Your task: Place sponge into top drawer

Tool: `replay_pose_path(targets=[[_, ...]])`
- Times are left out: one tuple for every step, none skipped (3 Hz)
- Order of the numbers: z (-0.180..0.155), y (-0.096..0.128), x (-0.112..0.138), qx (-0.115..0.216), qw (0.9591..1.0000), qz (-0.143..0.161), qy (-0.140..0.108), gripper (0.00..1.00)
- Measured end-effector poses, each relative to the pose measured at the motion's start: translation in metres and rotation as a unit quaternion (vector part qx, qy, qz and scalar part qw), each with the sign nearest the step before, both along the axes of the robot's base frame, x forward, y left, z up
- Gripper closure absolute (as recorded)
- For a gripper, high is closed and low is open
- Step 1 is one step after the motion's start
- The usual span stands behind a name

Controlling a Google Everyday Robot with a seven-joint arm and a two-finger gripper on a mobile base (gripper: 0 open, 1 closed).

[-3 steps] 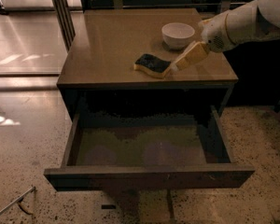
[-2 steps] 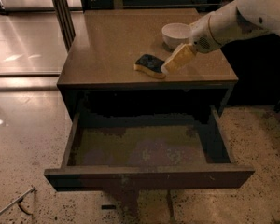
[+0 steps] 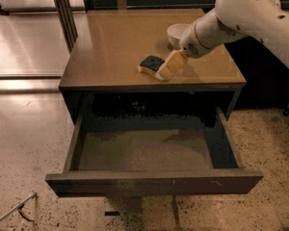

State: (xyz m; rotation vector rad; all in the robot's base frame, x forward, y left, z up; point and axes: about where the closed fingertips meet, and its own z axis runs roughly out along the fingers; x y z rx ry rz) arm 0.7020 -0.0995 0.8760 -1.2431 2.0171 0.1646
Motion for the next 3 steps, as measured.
replay_pose_path(targets=[[-0.009,0.008,0.012,0.004,1.0000,0.001,0.003,0.00],[-0.019,0.017,0.021,0.016,0.9998,0.004,0.014,0.00],[-0.032,0.021,0.026,0.025,0.9991,0.004,0.033,0.00]])
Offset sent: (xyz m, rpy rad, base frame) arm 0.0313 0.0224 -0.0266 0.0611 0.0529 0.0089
